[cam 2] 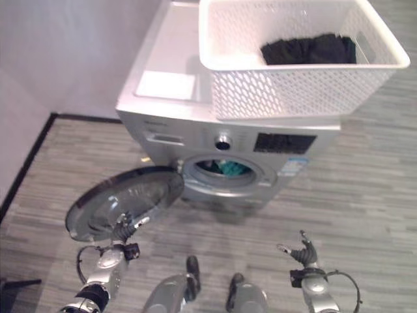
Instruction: Grab the laundry basket,head to the washer,open it,put in the laundry and shut it.
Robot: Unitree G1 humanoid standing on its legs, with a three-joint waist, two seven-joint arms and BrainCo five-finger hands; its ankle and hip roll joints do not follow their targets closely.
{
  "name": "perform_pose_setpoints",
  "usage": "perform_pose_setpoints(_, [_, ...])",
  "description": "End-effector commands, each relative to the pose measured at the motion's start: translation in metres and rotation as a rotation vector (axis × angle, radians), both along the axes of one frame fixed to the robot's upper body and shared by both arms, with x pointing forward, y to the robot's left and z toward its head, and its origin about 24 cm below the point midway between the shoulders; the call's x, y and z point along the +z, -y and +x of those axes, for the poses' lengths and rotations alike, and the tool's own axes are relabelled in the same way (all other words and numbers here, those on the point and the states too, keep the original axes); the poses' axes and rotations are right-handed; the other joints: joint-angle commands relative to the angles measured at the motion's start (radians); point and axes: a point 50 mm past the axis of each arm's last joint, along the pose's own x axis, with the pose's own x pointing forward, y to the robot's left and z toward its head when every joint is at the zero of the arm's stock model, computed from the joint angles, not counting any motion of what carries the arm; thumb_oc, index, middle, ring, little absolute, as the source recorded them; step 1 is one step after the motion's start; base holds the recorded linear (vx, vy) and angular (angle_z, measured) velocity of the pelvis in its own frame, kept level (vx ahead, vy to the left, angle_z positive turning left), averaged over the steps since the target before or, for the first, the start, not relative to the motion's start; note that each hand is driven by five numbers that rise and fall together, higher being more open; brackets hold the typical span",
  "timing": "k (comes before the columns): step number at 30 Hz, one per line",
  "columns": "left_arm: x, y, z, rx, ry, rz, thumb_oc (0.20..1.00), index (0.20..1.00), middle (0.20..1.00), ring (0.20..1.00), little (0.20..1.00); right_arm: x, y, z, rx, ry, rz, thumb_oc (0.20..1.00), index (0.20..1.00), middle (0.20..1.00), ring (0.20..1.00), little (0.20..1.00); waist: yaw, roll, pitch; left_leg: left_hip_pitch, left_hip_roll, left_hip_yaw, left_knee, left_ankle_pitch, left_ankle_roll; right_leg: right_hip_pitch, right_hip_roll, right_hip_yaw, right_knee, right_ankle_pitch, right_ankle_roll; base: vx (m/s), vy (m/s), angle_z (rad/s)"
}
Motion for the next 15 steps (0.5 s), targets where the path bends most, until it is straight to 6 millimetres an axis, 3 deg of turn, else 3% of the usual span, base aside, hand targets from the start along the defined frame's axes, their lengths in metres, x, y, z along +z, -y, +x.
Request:
perform_pose_setpoints(1, [0.012,0.01,0.009,-0.118,0.065,0.066,1.0,1.0,1.0,1.0,1.0,0.001,0.011,-0.01,-0.002,-0.015,-0.028,1.0,1.0,1.0,1.0,1.0,-0.016,0.0,-0.013,0.007,0.007,-0.009,0.021,0.012,-0.039,0.059,-0.027,0.096,0.085,0.136,0.117,0.16,0.198,0.19])
perform_pose_setpoints(3, [0.012,0.008,0.006,-0.14,0.055,0.096,1.0,1.0,1.0,1.0,1.0,0.008,0.004,0.0,0.02,0.032,0.0,1.0,1.0,1.0,1.0,1.0,-0.035,0.016,0.013,0.062,0.011,-0.019,-0.008,0.008,-0.017,-0.001,-0.013,0.139,0.26,0.193,0.108,0.14,0.191,0.64])
perform_pose_setpoints(5, [0.01,0.01,0.004,-0.145,0.041,0.098,1.0,1.0,1.0,1.0,1.0,0.008,0.004,-0.001,0.014,0.038,0.004,1.0,1.0,1.0,1.0,1.0,-0.036,0.021,0.016,0.079,0.01,-0.023,-0.015,0.003,-0.015,-0.014,-0.003,0.144,0.28,0.168,0.106,0.11,0.073,0.42])
perform_pose_setpoints(6, [0.009,0.011,0.004,-0.148,0.037,0.096,1.0,1.0,1.0,1.0,1.0,0.01,0.005,-0.001,0.01,0.048,0.005,1.0,1.0,1.0,1.0,1.0,-0.045,0.023,0.016,0.098,0.007,-0.033,-0.03,0.005,-0.018,-0.035,0.025,0.16,0.288,0.136,0.101,0.17,0.039,0.1])
perform_pose_setpoints(7, [0.007,0.012,0.003,-0.159,0.026,0.107,1.0,1.0,1.0,1.0,1.0,0.009,0.006,-0.003,0.003,0.046,0.01,1.0,1.0,1.0,1.0,1.0,-0.053,0.023,0.012,0.121,0.0,-0.046,-0.047,0.005,-0.023,-0.054,0.055,0.178,0.253,0.104,0.091,0.21,-0.02,0.09])
perform_pose_setpoints(8, [0.004,0.009,0.0,-0.146,0.009,0.121,1.0,1.0,1.0,1.0,1.0,0.009,0.007,-0.005,-0.009,0.048,0.007,1.0,1.0,1.0,1.0,1.0,-0.05,0.022,0.011,0.142,0.014,-0.034,-0.055,-0.003,-0.034,-0.068,0.015,0.131,0.168,0.096,0.086,0.16,-0.037,0.15])
perform_pose_setpoints(9, [0.004,0.009,0.0,-0.146,0.009,0.121,1.0,1.0,1.0,1.0,1.0,0.009,0.007,-0.005,-0.009,0.048,0.007,1.0,1.0,1.0,1.0,1.0,-0.052,0.023,0.014,0.144,0.014,-0.036,-0.055,-0.003,-0.034,-0.064,0.015,0.128,0.167,0.096,0.085,0.14,-0.102,0.15])
perform_pose_setpoints(10, [0.003,0.009,-0.002,-0.136,0.008,0.111,1.0,1.0,1.0,1.0,1.0,0.009,0.011,-0.006,-0.021,0.048,-0.001,1.0,1.0,1.0,1.0,1.0,-0.054,0.021,0.014,0.152,0.021,-0.038,-0.05,-0.014,-0.047,-0.074,-0.022,0.103,0.078,0.111,0.089,0.12,-0.122,0.15])
perform_pose_setpoints(12, [0.0,0.01,-0.004,-0.143,-0.002,0.108,1.0,1.0,1.0,1.0,1.0,0.009,0.016,-0.009,-0.043,0.041,-0.01,1.0,1.0,1.0,1.0,1.0,-0.068,0.008,0.016,0.157,0.013,-0.06,-0.023,-0.027,-0.068,-0.088,-0.057,0.137,-0.042,0.163,0.11,0.18,-0.18,0.15])
perform_pose_setpoints(15, [-0.005,0.012,-0.011,-0.157,-0.027,0.117,1.0,1.0,1.0,1.0,1.0,0.006,0.022,-0.017,-0.074,0.025,-0.006,1.0,1.0,1.0,1.0,1.0,-0.073,-0.014,0.008,0.161,0.014,-0.07,0.03,-0.049,-0.09,-0.043,-0.069,0.171,-0.135,0.202,0.14,0.11,-0.171,0.55])
